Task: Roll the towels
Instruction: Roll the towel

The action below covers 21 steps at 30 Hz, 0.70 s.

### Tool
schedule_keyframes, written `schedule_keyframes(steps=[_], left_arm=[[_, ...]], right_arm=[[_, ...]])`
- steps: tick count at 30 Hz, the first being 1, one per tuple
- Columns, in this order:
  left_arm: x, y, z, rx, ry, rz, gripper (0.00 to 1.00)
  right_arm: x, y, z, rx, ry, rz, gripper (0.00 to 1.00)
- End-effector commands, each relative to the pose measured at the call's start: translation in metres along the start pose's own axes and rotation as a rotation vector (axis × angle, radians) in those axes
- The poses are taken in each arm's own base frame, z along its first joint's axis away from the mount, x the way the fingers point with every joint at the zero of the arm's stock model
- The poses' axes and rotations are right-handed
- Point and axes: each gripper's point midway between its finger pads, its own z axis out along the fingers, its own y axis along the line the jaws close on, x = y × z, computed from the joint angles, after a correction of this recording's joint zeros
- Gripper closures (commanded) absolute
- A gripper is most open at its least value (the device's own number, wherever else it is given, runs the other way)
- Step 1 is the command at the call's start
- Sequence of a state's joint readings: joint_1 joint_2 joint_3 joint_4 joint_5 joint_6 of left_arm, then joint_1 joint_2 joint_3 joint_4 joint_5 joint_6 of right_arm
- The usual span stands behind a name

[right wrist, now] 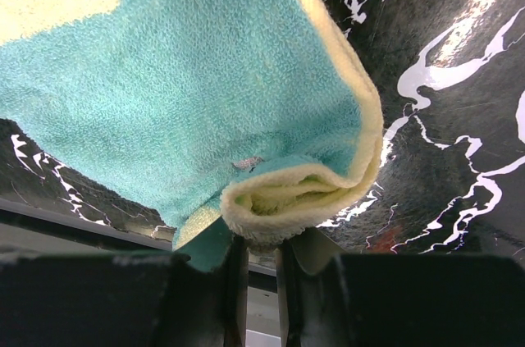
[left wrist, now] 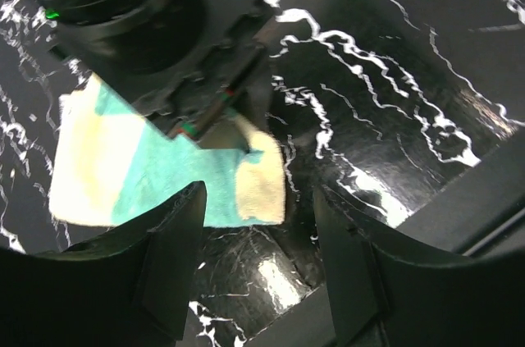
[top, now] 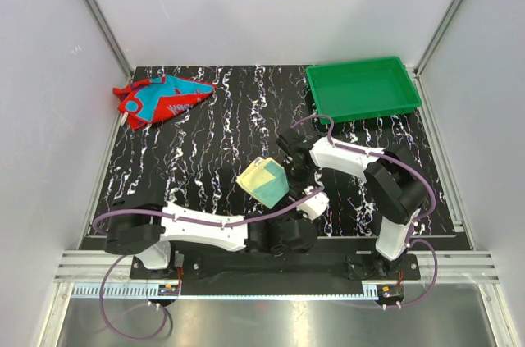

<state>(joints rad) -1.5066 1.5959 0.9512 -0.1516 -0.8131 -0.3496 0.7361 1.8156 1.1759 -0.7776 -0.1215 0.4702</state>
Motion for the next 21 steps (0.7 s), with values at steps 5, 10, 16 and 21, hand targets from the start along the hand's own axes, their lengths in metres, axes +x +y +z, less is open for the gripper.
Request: schedule_keyframes(steps=[5,10,16,21], left_arm=[[-0.011,-0.029,0.010,0.090,-0.031,0.014,0.42],[0.014,-0.040,0.024,0.100,0.025,0.036,0.42],[0.049,-0.034,0.040,0.081,0.107,0.031,0.42],[0.060,-0.027,0.052,0.069,0.152,0.002,0.43]], right_arm=[[0.001,0.004,0.000,-0.015,0.009,-0.016,0.92],[0.000,0.004,0.000,-0.014,0.010,-0.024,0.92],[0.003,0.002,0.000,-0.009,0.016,-0.024,0.92],[0.004,0.001,0.001,-0.009,0.016,-0.023,0.92]])
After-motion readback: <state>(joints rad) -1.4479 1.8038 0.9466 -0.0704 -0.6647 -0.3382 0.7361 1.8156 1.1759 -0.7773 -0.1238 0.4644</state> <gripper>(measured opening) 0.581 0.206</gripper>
